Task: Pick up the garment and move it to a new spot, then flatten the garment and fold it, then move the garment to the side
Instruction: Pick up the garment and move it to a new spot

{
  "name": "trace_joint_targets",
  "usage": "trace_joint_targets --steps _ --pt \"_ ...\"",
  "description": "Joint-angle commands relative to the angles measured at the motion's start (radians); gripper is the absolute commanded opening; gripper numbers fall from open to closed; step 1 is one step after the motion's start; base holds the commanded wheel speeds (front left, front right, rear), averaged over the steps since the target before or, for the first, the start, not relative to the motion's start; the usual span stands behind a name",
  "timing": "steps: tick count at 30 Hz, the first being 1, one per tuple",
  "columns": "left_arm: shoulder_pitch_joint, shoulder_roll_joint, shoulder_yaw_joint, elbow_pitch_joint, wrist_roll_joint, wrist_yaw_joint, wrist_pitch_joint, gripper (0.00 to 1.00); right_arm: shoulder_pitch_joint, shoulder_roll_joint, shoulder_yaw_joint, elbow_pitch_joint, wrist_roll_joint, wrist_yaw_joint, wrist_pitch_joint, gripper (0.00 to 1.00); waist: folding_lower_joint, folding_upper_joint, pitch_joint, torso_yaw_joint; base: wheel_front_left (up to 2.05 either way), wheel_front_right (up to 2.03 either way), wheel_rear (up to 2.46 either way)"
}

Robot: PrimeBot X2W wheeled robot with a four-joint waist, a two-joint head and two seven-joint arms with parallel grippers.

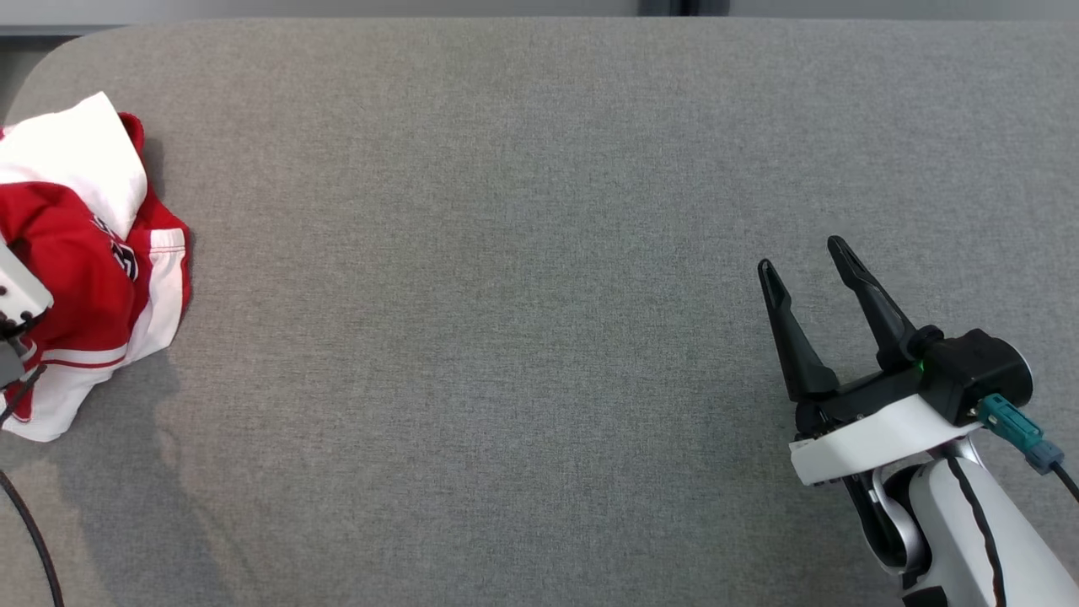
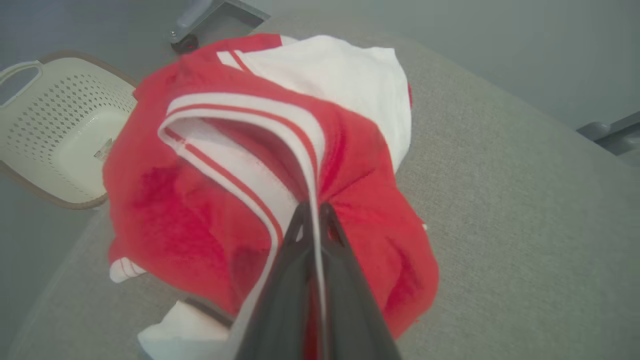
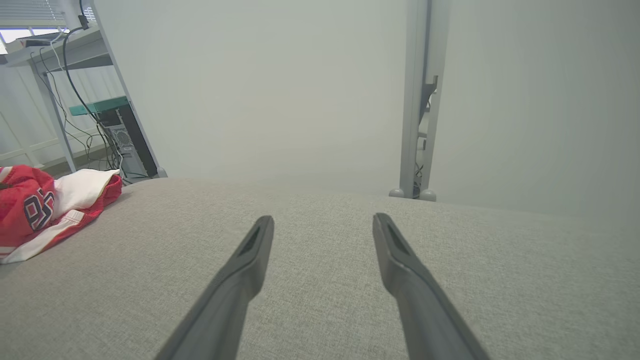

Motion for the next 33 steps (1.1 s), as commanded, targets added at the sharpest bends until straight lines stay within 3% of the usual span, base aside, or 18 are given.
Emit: trace_joint_targets --steps 1,19,28,33 --pt "-0.024 0.003 -0.009 -0.013 0.009 -0.008 -0.01 0.0 0.015 -0.002 -0.002 0.004 0.003 0.002 -0.005 1.0 0.0 0.0 -0.019 0.004 0.0 0.0 0.0" --pt "0.006 -0.016 -0.304 -0.35 0.006 -0.007 -0.001 0.0 0.133 0.035 -0.042 0.009 0.03 0.002 -0.005 1.0 0.0 0.0 -0.249 -0.025 0.0 0.0 0.0" --pt "0.048 -0.023 -0.479 -0.603 0.002 -0.007 0.037 0.0 0.169 0.042 -0.048 0.002 0.033 0.002 -0.005 1.0 0.0 0.0 -0.321 -0.126 0.0 0.0 0.0" --pt "0.06 -0.05 -0.516 -0.705 -0.02 -0.007 0.056 0.0 0.178 0.042 -0.05 -0.001 0.034 0.002 -0.005 1.0 0.0 0.0 -0.333 -0.193 0.0 0.0 0.0"
